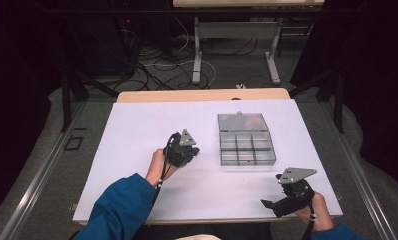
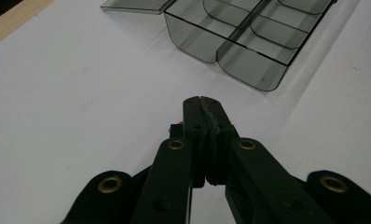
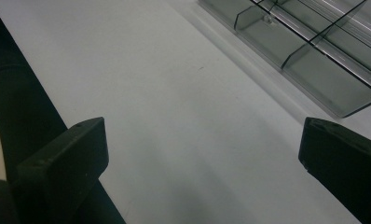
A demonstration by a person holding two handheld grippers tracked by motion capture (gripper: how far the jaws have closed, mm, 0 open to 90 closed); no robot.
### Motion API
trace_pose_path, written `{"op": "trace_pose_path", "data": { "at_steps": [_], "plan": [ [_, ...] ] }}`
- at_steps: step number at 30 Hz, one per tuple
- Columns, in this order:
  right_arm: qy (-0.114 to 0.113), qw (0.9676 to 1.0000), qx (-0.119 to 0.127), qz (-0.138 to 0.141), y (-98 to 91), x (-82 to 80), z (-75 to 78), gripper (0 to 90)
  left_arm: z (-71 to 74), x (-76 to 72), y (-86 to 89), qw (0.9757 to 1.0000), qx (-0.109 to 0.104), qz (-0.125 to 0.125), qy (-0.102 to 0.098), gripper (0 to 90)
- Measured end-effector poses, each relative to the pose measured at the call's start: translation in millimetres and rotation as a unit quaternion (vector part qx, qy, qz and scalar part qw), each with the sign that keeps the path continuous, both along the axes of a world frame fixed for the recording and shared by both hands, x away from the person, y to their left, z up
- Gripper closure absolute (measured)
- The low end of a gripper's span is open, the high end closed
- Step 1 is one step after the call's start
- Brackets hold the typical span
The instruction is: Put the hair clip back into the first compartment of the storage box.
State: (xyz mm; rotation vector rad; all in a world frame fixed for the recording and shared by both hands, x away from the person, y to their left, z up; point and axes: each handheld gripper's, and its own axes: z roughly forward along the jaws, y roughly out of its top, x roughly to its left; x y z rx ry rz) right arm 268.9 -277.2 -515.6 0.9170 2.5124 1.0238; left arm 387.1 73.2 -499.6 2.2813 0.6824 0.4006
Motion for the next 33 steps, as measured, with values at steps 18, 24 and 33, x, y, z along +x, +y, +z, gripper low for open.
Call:
{"op": "trace_pose_path", "data": {
  "at_steps": [18,24,33],
  "plan": [
    [0.003,1.0,-0.005,0.005,-0.5,0.9,0.4,1.0,7.2,8.0,-18.9,0.9999,0.004,-0.011,-0.008,90.0],
    [0.004,1.0,-0.005,0.004,-0.4,0.7,0.5,1.0,10.0,10.5,-22.6,0.9998,0.004,-0.014,-0.013,90.0],
    [0.003,1.0,-0.003,0.005,-0.3,0.4,0.1,1.0,12.2,12.4,-31.2,0.9998,0.002,-0.017,-0.014,90.0]
  ]
}}
